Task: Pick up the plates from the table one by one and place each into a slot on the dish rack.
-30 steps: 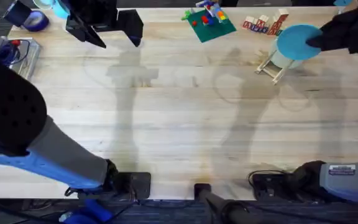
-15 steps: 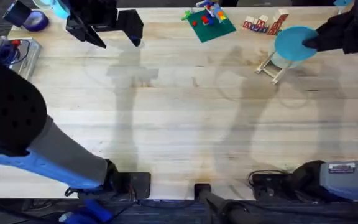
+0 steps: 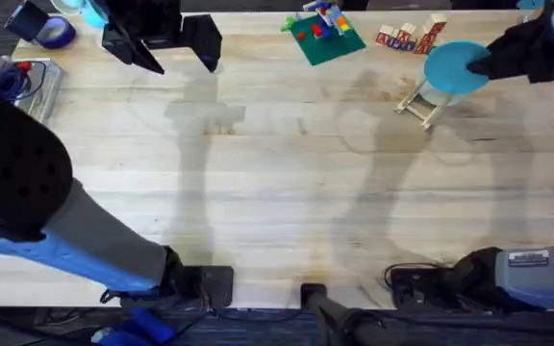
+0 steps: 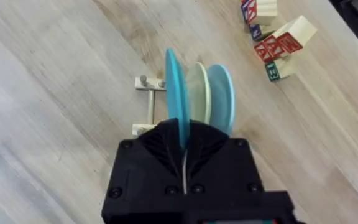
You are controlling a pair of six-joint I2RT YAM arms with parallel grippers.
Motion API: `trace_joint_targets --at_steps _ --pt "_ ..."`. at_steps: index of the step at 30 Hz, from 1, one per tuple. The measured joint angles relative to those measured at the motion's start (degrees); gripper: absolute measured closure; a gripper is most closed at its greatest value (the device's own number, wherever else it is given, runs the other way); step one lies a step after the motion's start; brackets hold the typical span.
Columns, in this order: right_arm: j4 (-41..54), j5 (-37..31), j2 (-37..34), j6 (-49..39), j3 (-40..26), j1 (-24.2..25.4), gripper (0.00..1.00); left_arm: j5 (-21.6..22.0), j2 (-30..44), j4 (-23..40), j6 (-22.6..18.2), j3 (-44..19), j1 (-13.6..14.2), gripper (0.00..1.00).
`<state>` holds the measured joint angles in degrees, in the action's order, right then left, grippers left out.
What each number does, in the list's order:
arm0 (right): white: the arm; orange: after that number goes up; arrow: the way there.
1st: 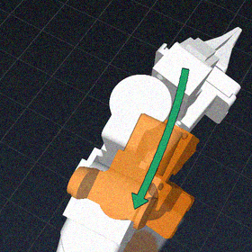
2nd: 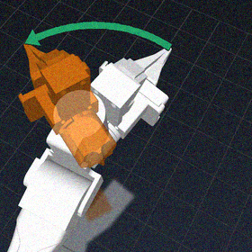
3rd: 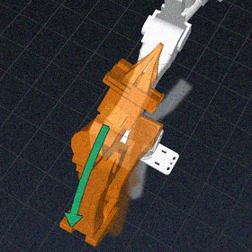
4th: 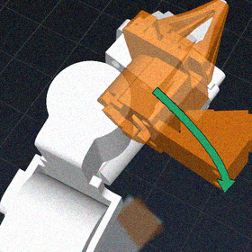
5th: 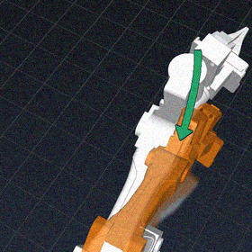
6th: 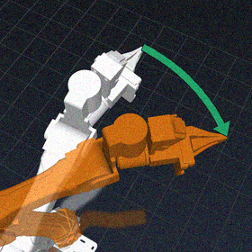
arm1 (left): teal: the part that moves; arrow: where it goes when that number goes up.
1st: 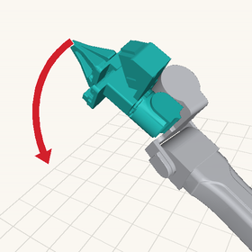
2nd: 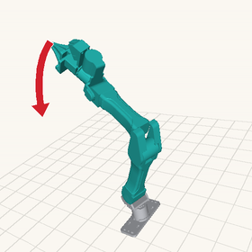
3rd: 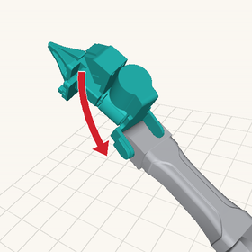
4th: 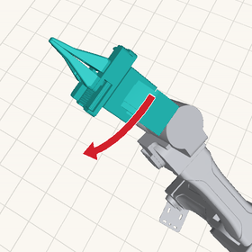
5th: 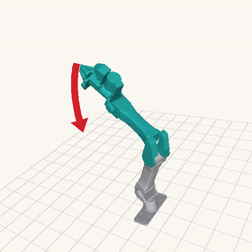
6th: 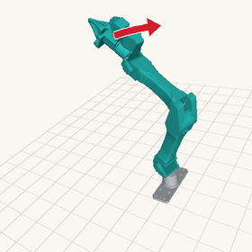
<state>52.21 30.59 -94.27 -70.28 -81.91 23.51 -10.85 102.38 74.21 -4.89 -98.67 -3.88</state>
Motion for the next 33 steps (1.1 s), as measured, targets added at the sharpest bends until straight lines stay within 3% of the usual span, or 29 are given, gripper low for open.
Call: trace_joint_targets --at_steps 33 --pt "-0.11 -0.63 -3.42 0.44 0.0 0.0 0.97 0.0 -0.02 0.0 0.0 0.0 0.0 0.005"
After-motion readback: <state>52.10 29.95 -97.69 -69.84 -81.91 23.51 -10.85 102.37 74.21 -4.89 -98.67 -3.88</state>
